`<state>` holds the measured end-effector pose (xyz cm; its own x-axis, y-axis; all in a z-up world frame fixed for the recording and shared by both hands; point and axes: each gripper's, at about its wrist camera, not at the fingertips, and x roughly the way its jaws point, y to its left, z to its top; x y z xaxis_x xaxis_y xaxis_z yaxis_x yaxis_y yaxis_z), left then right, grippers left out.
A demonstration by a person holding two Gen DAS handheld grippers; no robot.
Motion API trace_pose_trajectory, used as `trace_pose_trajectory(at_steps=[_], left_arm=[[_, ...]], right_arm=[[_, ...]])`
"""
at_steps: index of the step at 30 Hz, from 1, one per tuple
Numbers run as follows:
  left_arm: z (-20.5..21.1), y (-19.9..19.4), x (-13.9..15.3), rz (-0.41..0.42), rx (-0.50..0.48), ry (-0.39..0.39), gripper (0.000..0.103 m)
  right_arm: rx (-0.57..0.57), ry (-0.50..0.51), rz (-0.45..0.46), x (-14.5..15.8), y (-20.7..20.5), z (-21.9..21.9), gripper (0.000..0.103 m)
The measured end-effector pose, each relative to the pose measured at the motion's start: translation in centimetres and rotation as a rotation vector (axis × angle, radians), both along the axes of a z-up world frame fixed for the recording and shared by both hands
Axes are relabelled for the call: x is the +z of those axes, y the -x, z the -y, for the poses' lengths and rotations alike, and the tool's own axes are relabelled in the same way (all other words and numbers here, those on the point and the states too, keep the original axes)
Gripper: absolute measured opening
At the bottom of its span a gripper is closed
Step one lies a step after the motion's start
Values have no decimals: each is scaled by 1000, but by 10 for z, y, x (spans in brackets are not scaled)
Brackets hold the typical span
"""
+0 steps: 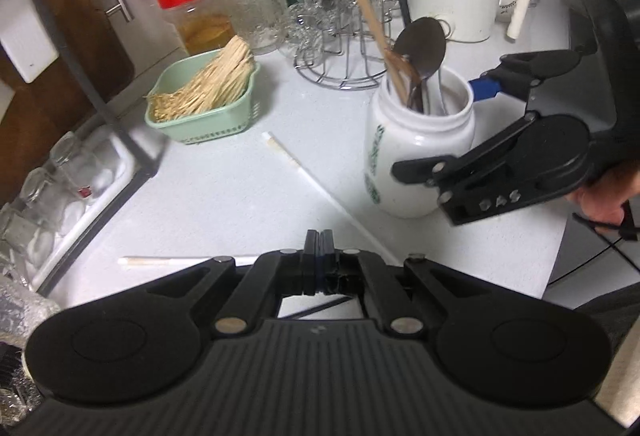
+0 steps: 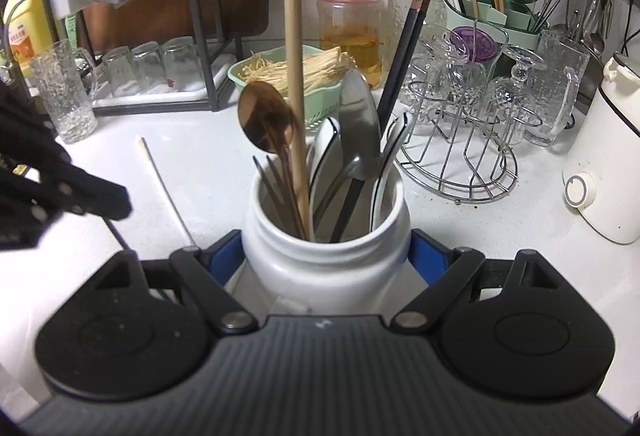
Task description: Organize utensils
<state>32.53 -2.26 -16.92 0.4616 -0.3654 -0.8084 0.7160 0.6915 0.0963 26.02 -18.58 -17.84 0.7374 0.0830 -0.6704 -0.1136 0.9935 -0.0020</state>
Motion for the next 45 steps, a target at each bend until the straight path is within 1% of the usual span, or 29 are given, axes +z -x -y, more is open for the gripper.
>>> trace_pose_trajectory(at_steps=[5, 10, 12, 15, 16, 19, 22, 24, 26, 28, 31, 34, 36, 39, 43, 45], left_arm=[[-28, -5, -8, -44, 3, -36, 0], [-58, -8, -22, -57, -65, -114, 1], [-73, -13, -28, -67, -70, -152, 5], [-97, -22, -36, -57, -59, -198, 18], [-106, -27, -39, -50, -56, -201, 22], [-124, -48, -48, -63, -42, -203, 22], [-135, -66, -60, -48, -72, -224, 22], [-141, -77, -68, -64, -93, -212, 23], [-144, -81, -73, -71, -129, -203, 23], [-143, -84, -76, -56, -163, -202, 24], [-142, -92, -76, -64, -190, -174, 25], [-135, -88, -74, -63, -296, -201, 25], [-131, -89, -73, -68, -320, -208, 25], [-127, -90, -74, -80, -362, -214, 20], [-122, -84, -73, -89, -426, -253, 12], [-119, -82, -73, -115, -445, -284, 10]], right_arm=[[17, -3, -3, 1, 3, 2, 90], [32, -1, -10, 2, 6, 2, 90], [34, 0, -16, 2, 7, 2, 90], [25, -2, -23, 3, 9, 2, 90], [21, -3, -25, 3, 9, 2, 90], [10, -7, -27, 3, 11, 1, 90], [-2, -8, -28, 3, 12, 0, 90], [-9, -7, -29, 3, 12, -1, 90], [-18, -5, -28, 3, 13, -1, 90], [-27, -6, -28, 3, 13, -2, 90], [-45, -6, -25, 3, 13, -4, 90], [-59, -5, -21, 2, 14, -5, 90], [-66, -5, -22, 2, 14, -6, 90], [-70, -3, -23, 2, 14, -7, 90], [-69, 0, -26, 3, 13, -7, 90], [-69, 1, -27, 3, 13, -7, 90]])
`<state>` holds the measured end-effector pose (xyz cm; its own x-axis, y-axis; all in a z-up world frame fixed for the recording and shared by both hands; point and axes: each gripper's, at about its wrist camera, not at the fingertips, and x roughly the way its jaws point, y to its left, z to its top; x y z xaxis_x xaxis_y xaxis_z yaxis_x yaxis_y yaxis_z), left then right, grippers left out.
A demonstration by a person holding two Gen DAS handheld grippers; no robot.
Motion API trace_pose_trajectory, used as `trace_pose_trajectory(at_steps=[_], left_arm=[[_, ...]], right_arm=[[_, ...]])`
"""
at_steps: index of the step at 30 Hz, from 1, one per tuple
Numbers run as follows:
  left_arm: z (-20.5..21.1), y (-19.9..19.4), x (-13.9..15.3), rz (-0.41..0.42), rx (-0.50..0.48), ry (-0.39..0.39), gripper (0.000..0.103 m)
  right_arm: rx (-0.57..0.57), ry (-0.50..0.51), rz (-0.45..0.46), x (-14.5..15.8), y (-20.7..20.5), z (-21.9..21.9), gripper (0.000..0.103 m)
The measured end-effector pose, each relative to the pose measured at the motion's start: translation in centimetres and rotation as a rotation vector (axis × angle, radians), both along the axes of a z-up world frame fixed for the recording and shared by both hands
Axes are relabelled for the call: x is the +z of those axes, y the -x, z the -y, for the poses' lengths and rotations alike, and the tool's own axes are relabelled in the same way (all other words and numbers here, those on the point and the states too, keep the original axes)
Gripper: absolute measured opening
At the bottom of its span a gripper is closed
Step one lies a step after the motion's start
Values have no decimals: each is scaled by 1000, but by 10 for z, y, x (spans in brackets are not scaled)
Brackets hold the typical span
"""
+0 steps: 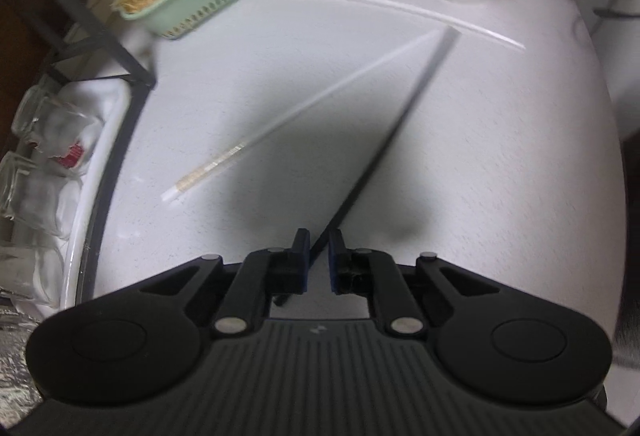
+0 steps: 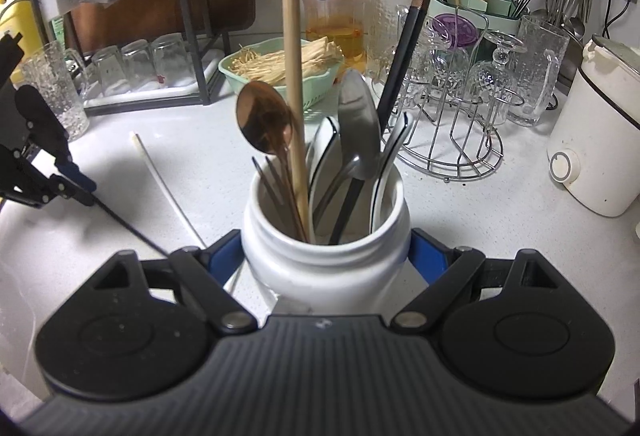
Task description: Organize utensils
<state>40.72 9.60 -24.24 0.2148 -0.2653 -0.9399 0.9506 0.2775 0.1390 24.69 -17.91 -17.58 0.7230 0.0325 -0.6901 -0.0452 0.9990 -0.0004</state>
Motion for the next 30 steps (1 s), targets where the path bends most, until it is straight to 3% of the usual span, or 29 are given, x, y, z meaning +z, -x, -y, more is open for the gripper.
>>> trace_pose_trajectory(at_steps=[5, 14, 17, 19, 22, 30], left_arm=[[3, 13, 2, 3, 2, -21, 0], [-11, 32, 13, -51, 189, 122, 0], [-24, 39, 13, -1, 254, 163, 1], [-34, 45, 14, 42, 279, 189, 8], [-47, 47, 10, 76, 323, 207, 29], [-66, 39, -7, 23, 385, 296, 30]], right_arm=[[-1, -1, 0, 0, -1, 0, 90], [-9, -5, 11, -1, 2, 0, 90], [-13, -5, 9, 0, 2, 0, 90], [-17, -4, 8, 0, 2, 0, 90], [-21, -3, 8, 0, 1, -1, 90], [-46, -3, 9, 0, 2, -3, 90]])
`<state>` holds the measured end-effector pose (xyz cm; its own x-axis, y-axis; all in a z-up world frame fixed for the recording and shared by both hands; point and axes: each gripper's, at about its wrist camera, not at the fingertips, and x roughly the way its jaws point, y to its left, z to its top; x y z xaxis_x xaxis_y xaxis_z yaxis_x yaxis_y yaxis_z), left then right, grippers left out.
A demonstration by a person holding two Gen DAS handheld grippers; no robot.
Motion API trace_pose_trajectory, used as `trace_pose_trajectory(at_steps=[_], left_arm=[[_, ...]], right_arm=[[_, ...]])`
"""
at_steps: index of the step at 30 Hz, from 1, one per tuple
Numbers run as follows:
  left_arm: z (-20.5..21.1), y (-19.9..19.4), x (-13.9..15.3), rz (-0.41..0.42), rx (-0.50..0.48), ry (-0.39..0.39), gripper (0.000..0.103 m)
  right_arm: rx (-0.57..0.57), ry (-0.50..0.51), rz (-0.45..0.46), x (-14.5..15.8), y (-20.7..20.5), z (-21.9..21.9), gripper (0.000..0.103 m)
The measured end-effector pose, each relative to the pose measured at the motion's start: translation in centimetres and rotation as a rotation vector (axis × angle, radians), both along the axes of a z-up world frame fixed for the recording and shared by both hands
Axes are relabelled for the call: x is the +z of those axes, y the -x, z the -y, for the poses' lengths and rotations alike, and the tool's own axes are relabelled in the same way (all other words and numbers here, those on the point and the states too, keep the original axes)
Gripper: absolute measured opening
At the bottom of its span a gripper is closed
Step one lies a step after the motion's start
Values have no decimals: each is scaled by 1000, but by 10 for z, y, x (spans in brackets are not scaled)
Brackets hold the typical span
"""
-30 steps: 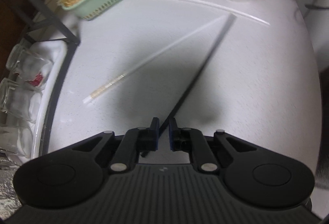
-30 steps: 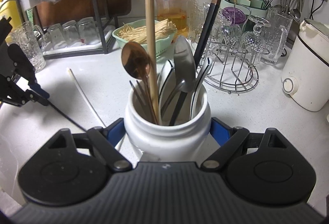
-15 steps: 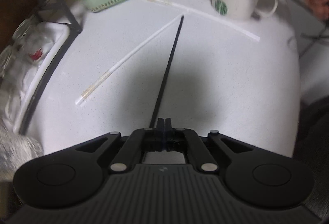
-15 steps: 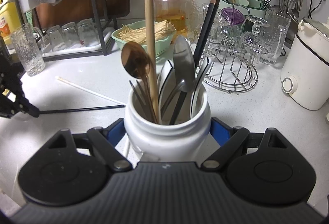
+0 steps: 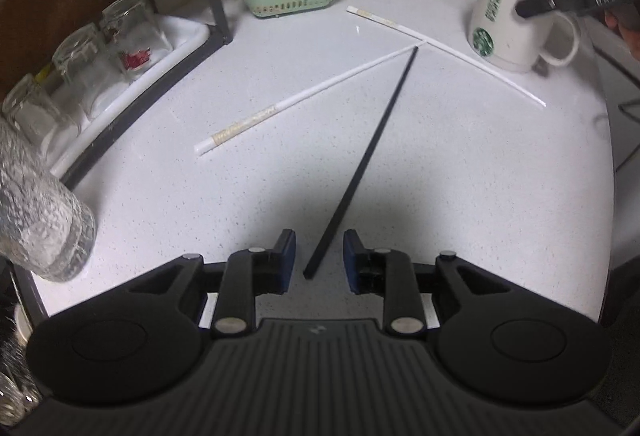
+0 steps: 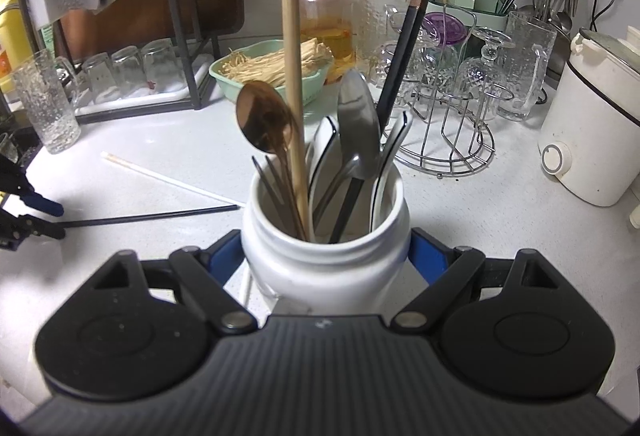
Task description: Organize utensils
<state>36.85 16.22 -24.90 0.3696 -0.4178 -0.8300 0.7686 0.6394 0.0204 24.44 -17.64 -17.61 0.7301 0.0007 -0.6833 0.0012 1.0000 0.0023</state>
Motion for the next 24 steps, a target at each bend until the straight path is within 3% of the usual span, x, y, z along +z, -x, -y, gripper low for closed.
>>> trace_pose_trajectory(at_steps=[3, 5, 8, 12, 24], left_arm=[[-4, 0, -2, -6, -2, 34, 25], [-1, 3, -2, -20, -16, 38, 11], [9, 9, 0, 6, -42, -6, 6], [14, 12, 8, -7, -30, -1, 5], [50, 19, 113, 97, 68, 124, 5]], right_arm=[[-6, 0, 3, 0, 1, 0, 90], [-10, 0, 5, 0, 1, -1, 90], [-17, 0, 7, 0, 2, -2, 90], [-20, 1, 6, 0, 2, -2, 90], [6, 3, 2, 1, 3, -1, 90]])
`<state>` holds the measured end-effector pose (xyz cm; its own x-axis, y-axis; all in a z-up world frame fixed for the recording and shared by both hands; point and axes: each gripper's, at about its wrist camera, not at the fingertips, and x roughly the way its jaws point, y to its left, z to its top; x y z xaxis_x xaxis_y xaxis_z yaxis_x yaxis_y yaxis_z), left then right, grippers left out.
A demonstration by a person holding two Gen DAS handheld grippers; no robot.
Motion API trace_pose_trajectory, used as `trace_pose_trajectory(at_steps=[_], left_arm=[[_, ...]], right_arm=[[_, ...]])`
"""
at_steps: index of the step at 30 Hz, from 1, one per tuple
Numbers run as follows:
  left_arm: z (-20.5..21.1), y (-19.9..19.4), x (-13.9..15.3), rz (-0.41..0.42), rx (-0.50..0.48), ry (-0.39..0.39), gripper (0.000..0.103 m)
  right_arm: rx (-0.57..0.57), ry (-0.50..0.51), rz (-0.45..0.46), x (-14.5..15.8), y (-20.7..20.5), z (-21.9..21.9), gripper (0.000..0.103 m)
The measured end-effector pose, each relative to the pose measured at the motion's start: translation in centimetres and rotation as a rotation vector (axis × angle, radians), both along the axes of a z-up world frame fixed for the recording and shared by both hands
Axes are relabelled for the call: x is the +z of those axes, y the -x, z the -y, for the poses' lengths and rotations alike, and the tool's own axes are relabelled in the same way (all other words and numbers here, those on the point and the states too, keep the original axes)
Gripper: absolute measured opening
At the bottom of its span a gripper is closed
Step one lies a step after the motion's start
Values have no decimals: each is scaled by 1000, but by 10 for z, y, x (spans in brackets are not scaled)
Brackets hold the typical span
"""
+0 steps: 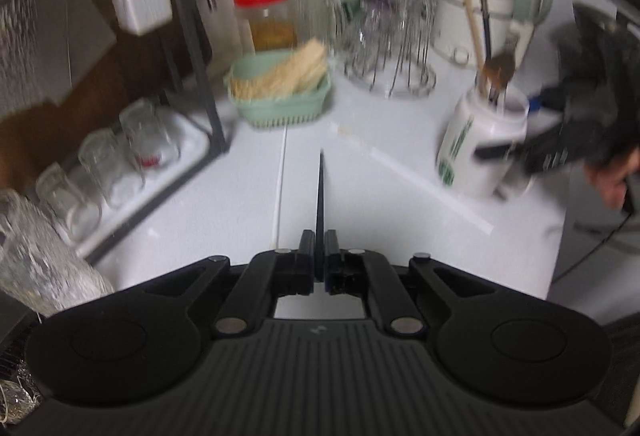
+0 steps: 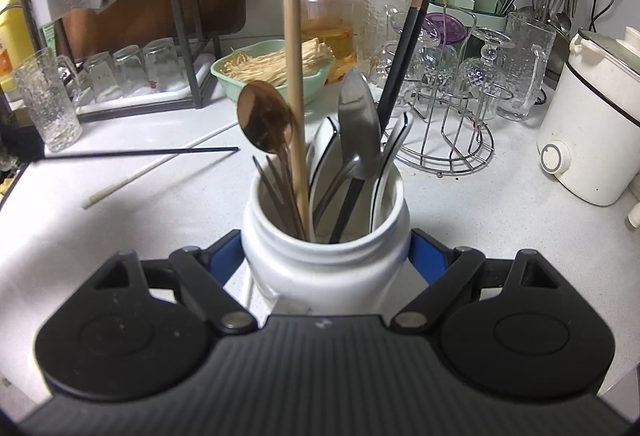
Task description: Organize utensils
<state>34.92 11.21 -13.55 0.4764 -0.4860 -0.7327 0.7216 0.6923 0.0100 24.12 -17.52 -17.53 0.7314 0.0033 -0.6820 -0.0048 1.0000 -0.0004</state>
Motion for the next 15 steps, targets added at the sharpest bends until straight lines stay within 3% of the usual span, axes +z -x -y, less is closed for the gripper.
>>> trace_pose_trajectory(at_steps=[8, 15], left_arm=[[30, 0, 42, 33, 62, 37, 0], [52, 3, 49, 48, 47, 19, 0]], right_arm=[[21, 1, 2, 0, 1, 0, 90], [43, -6, 13, 0, 3, 3, 90]])
